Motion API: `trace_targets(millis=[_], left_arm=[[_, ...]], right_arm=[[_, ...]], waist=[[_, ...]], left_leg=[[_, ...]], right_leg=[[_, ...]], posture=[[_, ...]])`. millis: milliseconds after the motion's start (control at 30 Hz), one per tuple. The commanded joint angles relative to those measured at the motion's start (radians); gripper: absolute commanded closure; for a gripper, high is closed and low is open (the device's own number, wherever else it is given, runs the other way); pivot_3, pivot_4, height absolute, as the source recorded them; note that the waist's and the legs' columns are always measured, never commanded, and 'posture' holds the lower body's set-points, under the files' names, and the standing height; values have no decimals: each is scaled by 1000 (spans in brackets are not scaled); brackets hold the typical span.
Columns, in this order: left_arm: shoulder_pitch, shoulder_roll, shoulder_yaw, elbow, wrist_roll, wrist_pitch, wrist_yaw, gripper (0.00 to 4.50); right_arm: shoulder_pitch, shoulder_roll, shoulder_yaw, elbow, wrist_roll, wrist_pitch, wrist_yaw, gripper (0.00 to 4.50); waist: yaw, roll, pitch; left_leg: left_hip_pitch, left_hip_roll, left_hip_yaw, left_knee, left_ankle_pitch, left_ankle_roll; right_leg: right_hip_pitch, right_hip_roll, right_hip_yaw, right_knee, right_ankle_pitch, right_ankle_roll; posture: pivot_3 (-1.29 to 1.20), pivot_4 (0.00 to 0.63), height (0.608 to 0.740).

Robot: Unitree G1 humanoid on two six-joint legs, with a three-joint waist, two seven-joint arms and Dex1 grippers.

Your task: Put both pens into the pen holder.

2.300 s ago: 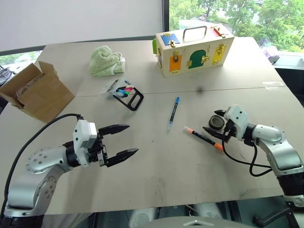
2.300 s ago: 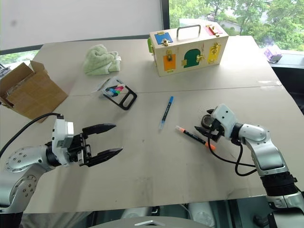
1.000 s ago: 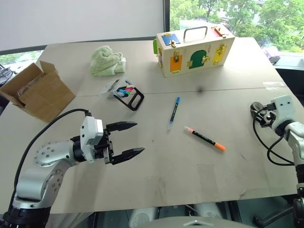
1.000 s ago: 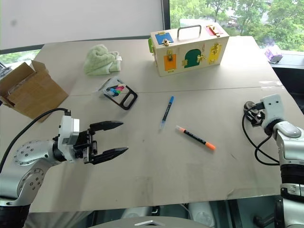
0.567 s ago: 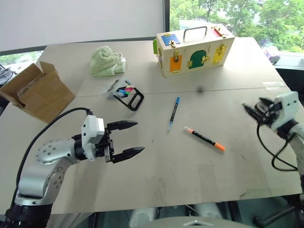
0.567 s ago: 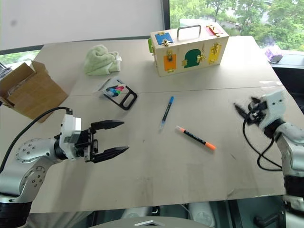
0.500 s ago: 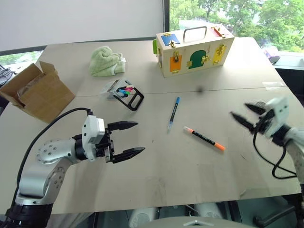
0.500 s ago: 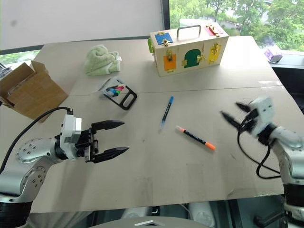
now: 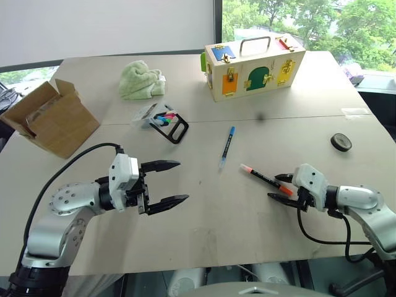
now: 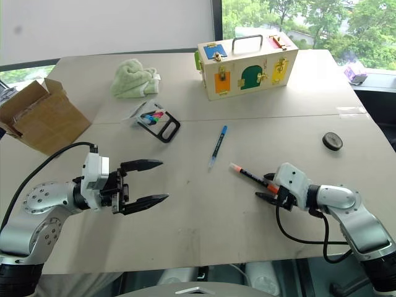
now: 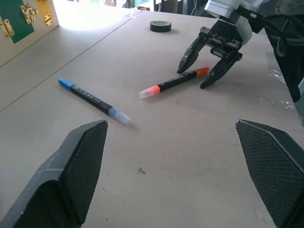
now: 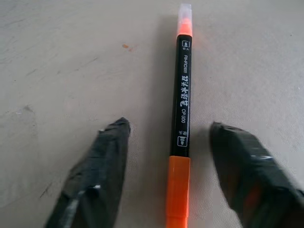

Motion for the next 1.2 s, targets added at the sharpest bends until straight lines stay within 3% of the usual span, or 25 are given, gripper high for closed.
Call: trace_targets(millis=[33,133,233,333,533,633,900,933,1000,1200], left_arm=[[-3,-4,20,-5,-3,-20,0,0],[-31,-22,20,24,-10,29,63,0],[-93,-65,42,73,-28,106,188,0],[-233,-181,83,124,-233,295,374,0],[-397,-377,35,108,-340,403,547,0],[-433,-458,0,91,-360,415,578,0],[-432,-505,-59,52,-380,455,570,0],[-427,-513,-58,46,-391,459,576,416],[-417,-518,-55,34,-409,467,577,785],[-407,-510,-56,16,-432,483,568,3705]], right_arm=[[24,-20,-39,37,-26,36,-24,3219],[39,-35,-56,24,-21,51,-20,4475],[35,-14,-94,7,15,58,-31,4484],[-11,64,-165,-90,152,80,-46,4484],[-184,253,-122,-217,308,191,-141,4484],[-245,320,-76,-230,321,203,-170,4484],[-268,356,-30,-250,347,222,-172,4484],[-267,357,-28,-250,345,222,-172,4484],[-266,356,-25,-249,342,224,-173,4484],[-263,354,-36,-250,362,244,-176,4484]], waist=[[0,0,0],[1,0,0],[8,0,0],[16,-1,1],[-5,-1,1],[-5,-1,1],[-5,-1,1],[-5,-1,1],[-5,-1,1],[-5,-1,1]], left_leg=[[0,0,0,0,0,0],[1,0,0,1,0,0],[1,0,-1,1,0,0],[-1,-1,-2,2,0,0],[-1,-1,-3,4,2,-4],[-2,-1,-3,5,3,-4],[-2,-2,-3,5,3,-5],[-2,-2,-3,5,3,-5],[-2,-2,-3,5,3,-5],[-2,-1,-3,5,3,-6]], right_leg=[[0,0,0,0,0,0],[1,0,0,1,0,0],[1,0,-1,1,0,0],[-1,0,-2,4,0,0],[-2,0,-2,8,0,0],[-3,1,-2,8,0,0],[-3,1,-2,8,0,0],[-3,1,-2,8,0,0],[-3,1,-1,8,0,0],[-3,1,-1,8,0,0]], posture=[[0,150,740],[0,150,740],[0,150,740],[0,150,740],[0,150,740],[0,150,740],[0,150,740],[0,150,740],[0,150,740],[0,150,740]])
